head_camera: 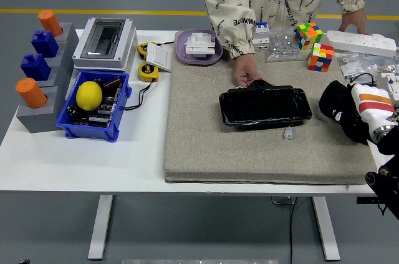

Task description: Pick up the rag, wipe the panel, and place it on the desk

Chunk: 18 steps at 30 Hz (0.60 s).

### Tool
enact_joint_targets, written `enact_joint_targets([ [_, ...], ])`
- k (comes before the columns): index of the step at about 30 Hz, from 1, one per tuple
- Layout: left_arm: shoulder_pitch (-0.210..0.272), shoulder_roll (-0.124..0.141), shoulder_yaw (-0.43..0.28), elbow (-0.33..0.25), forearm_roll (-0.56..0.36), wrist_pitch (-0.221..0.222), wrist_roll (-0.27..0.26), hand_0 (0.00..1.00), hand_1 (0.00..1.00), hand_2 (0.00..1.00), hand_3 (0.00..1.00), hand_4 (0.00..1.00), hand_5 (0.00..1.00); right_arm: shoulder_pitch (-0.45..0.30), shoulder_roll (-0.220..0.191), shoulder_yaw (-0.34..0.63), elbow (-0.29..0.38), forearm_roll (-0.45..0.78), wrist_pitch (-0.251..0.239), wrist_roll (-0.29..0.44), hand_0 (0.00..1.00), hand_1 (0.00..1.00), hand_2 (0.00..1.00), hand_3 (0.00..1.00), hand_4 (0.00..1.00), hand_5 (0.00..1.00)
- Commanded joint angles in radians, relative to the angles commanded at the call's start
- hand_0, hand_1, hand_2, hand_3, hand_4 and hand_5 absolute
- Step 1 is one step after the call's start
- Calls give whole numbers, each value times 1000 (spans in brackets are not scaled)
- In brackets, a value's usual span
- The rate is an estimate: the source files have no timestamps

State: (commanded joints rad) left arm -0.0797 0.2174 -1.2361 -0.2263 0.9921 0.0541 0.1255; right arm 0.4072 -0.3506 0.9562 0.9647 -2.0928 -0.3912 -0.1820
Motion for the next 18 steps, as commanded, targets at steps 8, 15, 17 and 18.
enact_joint_targets([
  [8, 0, -1, 0, 0, -2, -1, 1, 653, 660, 696, 581, 675, 436, -15, 13, 3, -7, 5, 2, 0, 412, 489, 536, 515, 699, 182],
  [15, 0, 0, -1, 1, -1, 0, 1, 653, 660, 695, 581, 675, 436, -22, 15, 9, -13, 3, 11, -7, 412, 489, 536, 515, 699, 182],
  [17, 1, 0, -2, 1, -1, 0, 1, 653, 660, 695, 581, 675, 436, -25, 16, 10, -13, 2, 12, -8, 412, 489, 536, 515, 699, 182],
  [18, 1, 0, -3, 1, 0, 0, 1, 653, 660, 695, 581, 675, 436, -26, 17, 11, -13, 1, 13, -9, 412, 489, 536, 515, 699, 182],
])
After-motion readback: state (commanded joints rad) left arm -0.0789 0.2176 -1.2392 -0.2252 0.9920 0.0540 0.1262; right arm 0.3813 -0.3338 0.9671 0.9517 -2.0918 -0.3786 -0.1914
